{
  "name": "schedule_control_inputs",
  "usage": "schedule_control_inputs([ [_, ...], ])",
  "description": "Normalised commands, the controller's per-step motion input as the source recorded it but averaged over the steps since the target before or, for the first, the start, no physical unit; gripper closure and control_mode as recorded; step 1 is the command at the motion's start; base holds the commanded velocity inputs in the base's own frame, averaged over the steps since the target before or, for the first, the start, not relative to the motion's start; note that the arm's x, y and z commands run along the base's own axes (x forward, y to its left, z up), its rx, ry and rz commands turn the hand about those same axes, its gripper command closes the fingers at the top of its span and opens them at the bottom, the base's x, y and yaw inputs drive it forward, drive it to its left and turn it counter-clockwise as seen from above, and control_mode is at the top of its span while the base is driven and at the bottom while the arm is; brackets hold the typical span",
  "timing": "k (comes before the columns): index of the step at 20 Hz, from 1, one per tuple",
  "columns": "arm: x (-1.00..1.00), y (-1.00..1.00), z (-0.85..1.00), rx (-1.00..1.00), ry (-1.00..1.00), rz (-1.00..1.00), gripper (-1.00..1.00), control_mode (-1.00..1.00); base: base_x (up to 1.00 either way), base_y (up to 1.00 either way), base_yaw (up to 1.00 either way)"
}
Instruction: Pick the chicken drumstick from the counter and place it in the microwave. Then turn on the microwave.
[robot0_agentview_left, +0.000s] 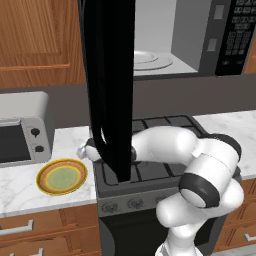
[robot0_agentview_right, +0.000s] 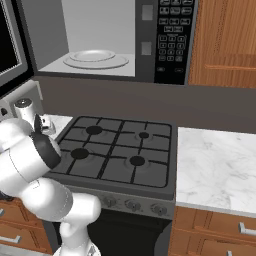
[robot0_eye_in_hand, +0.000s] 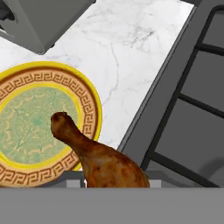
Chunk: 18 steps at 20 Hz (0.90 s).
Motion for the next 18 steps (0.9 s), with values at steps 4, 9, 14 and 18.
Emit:
schedule_control_inputs([
  [4,-0.04,-0.32,0.19,0.00,0.00,0.00,1.00,-1.00,0.00,0.00,0.00],
  [9,-0.04,-0.34,0.18,0.00,0.00,0.00,1.00,-1.00,0.00,0.00,0.00],
  [14,-0.02,-0.34,0.16,0.00,0.00,0.00,1.00,-1.00,0.00,0.00,0.00],
  [18,-0.03,-0.33,0.20,0.00,0.00,0.00,1.00,-1.00,0.00,0.00,0.00],
])
